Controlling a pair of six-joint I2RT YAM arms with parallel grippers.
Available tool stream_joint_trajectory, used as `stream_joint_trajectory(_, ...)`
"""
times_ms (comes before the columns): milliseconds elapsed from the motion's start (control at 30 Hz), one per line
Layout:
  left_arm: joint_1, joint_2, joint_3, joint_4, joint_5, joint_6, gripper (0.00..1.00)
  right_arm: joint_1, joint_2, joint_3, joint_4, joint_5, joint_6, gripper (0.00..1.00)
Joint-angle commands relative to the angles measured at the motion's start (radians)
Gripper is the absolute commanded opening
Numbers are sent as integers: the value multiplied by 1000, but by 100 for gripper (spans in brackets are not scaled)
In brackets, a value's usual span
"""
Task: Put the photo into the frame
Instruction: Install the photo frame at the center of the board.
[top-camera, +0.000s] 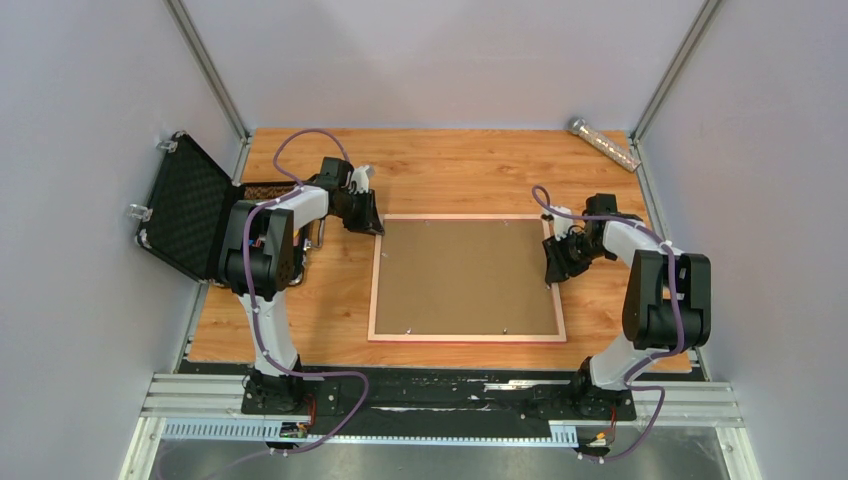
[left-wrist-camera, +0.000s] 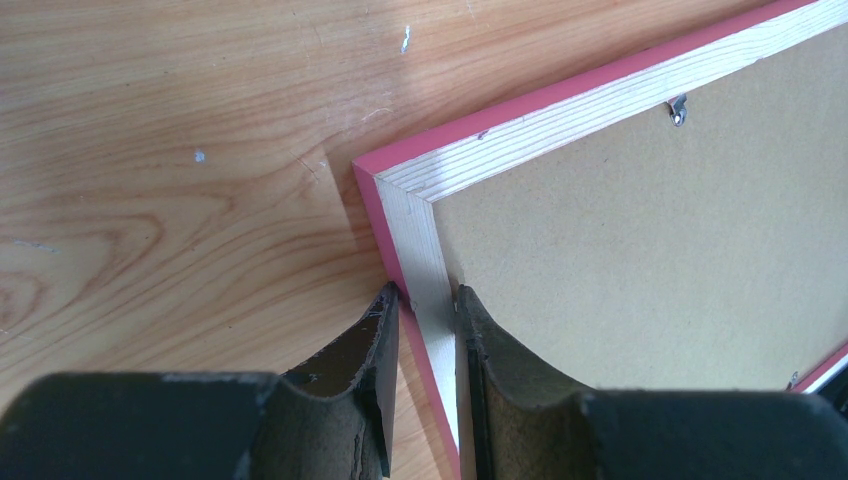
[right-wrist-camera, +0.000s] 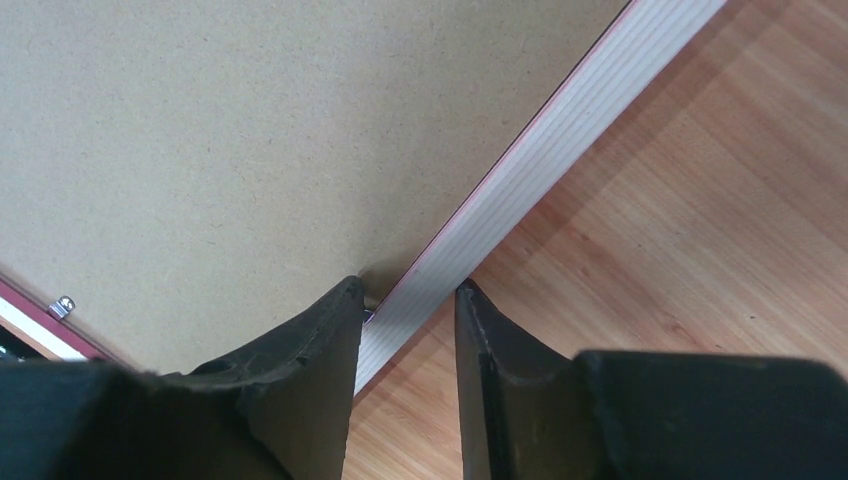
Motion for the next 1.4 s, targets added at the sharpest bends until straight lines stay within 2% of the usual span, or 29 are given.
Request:
stream_joint_trajectory(0, -5, 40, -8, -35, -51, 44, 0, 7, 23, 5, -58, -49, -78, 37)
stream_joint_trajectory(667, -3, 44, -1, -44, -55, 45, 0, 7, 50, 27, -123, -10, -224, 37)
stream_joint_trajectory(867, -1, 40, 0, -45, -54, 45, 0, 4, 46, 40, -123, -28, -220, 42)
stream_joint_trajectory(1167, 7, 23, -12, -27, -59, 31, 0, -54, 38, 116, -108, -107, -107, 48)
stream_joint_trajectory(1367, 20, 10, -33, 13, -67, 3, 0, -67, -36, 113, -44, -116, -15, 53)
